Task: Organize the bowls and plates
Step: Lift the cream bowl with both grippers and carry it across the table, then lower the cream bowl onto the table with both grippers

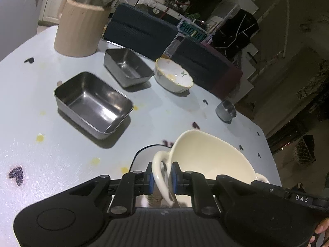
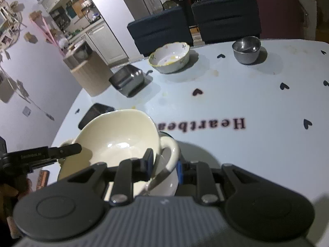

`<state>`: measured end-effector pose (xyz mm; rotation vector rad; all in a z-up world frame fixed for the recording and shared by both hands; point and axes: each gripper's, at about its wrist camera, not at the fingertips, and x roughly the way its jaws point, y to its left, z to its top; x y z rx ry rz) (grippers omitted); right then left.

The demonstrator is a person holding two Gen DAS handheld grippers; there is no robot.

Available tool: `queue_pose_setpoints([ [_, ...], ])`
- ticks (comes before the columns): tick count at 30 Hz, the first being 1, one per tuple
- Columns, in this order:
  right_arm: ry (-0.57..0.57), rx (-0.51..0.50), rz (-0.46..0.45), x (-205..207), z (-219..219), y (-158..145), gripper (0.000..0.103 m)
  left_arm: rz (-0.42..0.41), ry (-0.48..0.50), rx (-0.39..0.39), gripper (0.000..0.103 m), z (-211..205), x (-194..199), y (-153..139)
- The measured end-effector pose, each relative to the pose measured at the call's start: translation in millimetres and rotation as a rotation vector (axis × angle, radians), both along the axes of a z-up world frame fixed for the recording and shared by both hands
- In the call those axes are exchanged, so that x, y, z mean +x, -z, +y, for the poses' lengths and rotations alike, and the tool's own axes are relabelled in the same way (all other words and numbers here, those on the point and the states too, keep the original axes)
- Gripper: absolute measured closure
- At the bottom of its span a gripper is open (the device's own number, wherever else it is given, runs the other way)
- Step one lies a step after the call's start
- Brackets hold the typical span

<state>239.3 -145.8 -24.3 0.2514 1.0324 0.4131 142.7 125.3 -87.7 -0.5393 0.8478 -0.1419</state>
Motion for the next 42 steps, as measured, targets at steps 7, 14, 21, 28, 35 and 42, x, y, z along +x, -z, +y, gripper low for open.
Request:
queue_pose_setpoints([
  [7, -0.025, -0.044, 0.025, 6, 10, 11, 0.075, 0.053, -0.006, -0.012, 0.084, 5, 7, 24],
  [14, -0.045, -0.092, 0.044, 11, 20, 21, 0.075, 0.094, 0.005, 0.005, 0.082, 7, 12, 41],
  [21, -0.054, -0.113, 0.051, 16, 29, 26, 0.075, 0.106, -0.006, 0.001, 0.081, 13, 16, 49],
  [28, -0.055, -0.139, 0.054, 17, 35, 28, 0.075, 0.119, -0.006, 0.004, 0.080, 13, 19, 55],
  [35, -0.059, -0.154, 0.058, 18, 39, 29, 0.075, 0.120, -0.007, 0.013, 0.079, 12, 21, 58],
  [42, -0.077, -0.170, 0.059, 18, 44, 30, 0.074, 0.125, -0.006, 0.025, 0.078, 12, 20, 58],
])
